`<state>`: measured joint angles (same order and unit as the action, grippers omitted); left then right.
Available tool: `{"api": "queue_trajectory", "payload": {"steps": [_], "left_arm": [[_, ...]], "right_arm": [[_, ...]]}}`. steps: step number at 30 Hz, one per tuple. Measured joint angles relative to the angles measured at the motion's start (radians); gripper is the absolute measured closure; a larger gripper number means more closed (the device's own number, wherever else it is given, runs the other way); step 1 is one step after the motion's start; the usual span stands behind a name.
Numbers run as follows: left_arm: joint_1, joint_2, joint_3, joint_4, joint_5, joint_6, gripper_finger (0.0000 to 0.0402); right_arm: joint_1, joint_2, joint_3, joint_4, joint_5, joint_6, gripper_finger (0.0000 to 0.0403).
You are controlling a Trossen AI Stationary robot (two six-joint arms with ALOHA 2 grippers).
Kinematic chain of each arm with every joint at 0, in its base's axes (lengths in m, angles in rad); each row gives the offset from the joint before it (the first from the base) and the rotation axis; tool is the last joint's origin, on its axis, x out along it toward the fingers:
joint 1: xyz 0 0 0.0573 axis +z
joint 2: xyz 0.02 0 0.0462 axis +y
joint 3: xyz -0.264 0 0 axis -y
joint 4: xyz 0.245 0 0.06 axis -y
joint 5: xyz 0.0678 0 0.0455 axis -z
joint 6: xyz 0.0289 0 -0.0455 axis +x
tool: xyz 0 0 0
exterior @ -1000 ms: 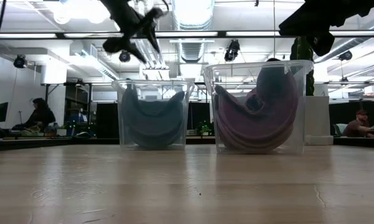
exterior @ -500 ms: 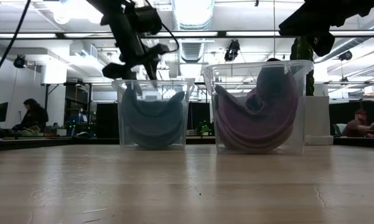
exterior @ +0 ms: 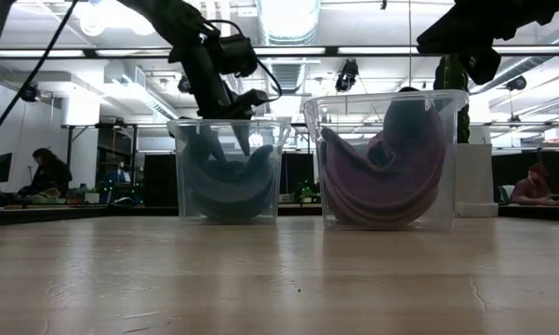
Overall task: Pick & Place hat
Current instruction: Put the black cap into the left transparent bin, then return to Home Position
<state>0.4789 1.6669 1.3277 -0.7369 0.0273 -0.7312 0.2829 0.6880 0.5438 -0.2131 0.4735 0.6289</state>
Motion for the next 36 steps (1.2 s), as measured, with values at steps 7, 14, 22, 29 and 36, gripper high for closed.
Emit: {"api": "queue_trajectory", "payload": {"steps": [7,14,22,29,36], "left_arm": [[0.001,0.018,0.004,0.032,0.012,0.001,0.0168],[-0.001,-0.066,0.094,0.023,0.025,0.009,0.0168],[-0.027,-0.26,0.192,-0.027,0.039,0.026,0.0168],[-0.146,-0.535,0.148,-0.026,-0.05,0.276,0.0168],[-0.354,-0.834,-0.105,0.107,-0.196,0.365,0.0168]], "right_arm": [[0.0,0.0,0.0,-0.024,0.0,0.0,0.0351],[0.0,0.0,0.0,-0.023,-0.001,0.005,0.0351],[0.0,0.0,0.0,-0.03,-0.001,-0.026,0.0351],[0.0,-0.058,0.0,-0.103,0.005,-0.067,0.0351],[0.0,-0.289,0.008,-0.107,0.015,-0.268,0.0351]]}}
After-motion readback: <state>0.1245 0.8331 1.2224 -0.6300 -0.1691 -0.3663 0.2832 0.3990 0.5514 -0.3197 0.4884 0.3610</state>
